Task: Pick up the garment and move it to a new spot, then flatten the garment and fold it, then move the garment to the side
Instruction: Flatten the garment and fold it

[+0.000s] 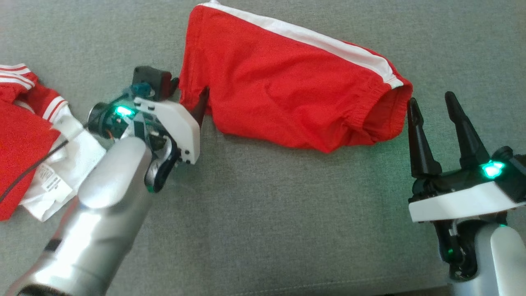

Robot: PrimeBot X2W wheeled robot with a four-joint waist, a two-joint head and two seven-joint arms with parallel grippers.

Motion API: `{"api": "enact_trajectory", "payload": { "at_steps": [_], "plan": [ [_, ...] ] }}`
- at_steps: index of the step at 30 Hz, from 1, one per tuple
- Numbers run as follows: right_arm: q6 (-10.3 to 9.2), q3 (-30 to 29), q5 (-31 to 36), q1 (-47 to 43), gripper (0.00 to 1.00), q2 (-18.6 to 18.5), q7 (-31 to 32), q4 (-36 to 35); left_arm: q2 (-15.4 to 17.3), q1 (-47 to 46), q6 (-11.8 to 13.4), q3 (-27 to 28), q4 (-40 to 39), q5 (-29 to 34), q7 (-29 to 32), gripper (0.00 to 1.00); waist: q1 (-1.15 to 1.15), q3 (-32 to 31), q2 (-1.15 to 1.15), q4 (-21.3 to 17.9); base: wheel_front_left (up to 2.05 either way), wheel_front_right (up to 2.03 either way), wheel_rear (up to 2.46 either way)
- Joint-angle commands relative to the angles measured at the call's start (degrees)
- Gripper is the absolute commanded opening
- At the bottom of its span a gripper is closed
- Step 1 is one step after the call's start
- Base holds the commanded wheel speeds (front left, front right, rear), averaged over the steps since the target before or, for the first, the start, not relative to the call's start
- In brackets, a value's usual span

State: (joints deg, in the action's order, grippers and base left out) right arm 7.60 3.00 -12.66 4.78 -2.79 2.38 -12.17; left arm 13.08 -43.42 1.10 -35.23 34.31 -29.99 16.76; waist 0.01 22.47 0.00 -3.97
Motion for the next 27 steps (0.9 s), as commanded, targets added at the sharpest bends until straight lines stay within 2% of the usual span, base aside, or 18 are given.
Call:
{"api": "enact_trajectory", "payload": {
  "at_steps": [1, 7, 8, 9, 13, 18, 20, 23, 27],
  "plan": [
    [-0.11, 1.1, -0.8, 0.6, 1.0, -0.1, 0.1, -1.7, 0.8, -3.2, -0.5, 1.7, 0.7, -0.5, 0.9, 1.0, -0.01, 0.3, 0.0, -0.3, 0.0, 0.0, 0.0],
    [-0.11, 0.9, -1.7, 0.8, 1.0, -0.1, 0.1, -1.2, -1.4, -5.6, -3.4, -0.1, 8.5, -1.8, 5.9, 1.0, -0.01, 0.4, 0.0, -0.6, 0.0, 0.0, 0.0],
    [-0.11, 0.8, -1.8, 0.9, 1.0, -0.1, 0.1, -1.1, -1.8, -6.0, -4.0, -0.7, 9.3, -1.7, 6.5, 0.47, -0.01, 0.4, 0.0, -0.6, 0.0, 0.0, 0.0],
    [-0.11, 0.7, -1.8, 0.9, 1.0, -0.1, 0.2, -1.0, -2.2, -6.3, -4.4, -1.3, 9.9, -1.6, 6.9, 0.0, -0.01, 0.3, 0.0, -0.5, 0.0, 0.0, 0.0],
    [-0.11, 0.4, -2.0, 0.9, 1.0, -0.1, 0.2, -0.8, -3.1, -6.8, -5.5, -2.8, 11.5, -1.0, 5.9, 0.0, -0.01, 0.1, 0.0, -0.2, 0.0, 0.0, 0.0],
    [-0.11, 0.4, -1.9, 0.3, 1.0, -0.1, 0.4, -0.2, -3.0, -5.0, -4.6, -2.3, 11.1, -0.8, -0.1, 0.0, -0.01, -1.4, 0.0, 0.1, 0.0, 0.0, 0.0],
    [-0.11, 1.2, -2.3, -0.1, 1.0, -0.1, 0.8, 0.5, -2.9, -2.4, -4.4, -0.7, 9.6, -2.6, -2.4, 0.0, -0.01, -2.6, 0.0, -0.1, 0.0, 0.0, 0.0],
    [-0.11, 2.1, -2.6, -0.6, 1.0, -0.1, 1.2, 1.5, -1.4, 2.7, -3.2, 1.2, 5.4, -4.6, -4.7, 0.0, -0.01, -4.4, 0.0, -0.2, 0.0, 0.0, 0.0],
    [-0.11, 2.4, -2.8, -1.5, 1.0, -0.1, 1.5, 2.3, 1.5, 9.9, 0.3, 3.4, -2.9, -6.1, -5.8, 0.0, -0.01, -6.5, 0.0, 0.3, 0.0, 0.0, 0.0]
  ]
}}
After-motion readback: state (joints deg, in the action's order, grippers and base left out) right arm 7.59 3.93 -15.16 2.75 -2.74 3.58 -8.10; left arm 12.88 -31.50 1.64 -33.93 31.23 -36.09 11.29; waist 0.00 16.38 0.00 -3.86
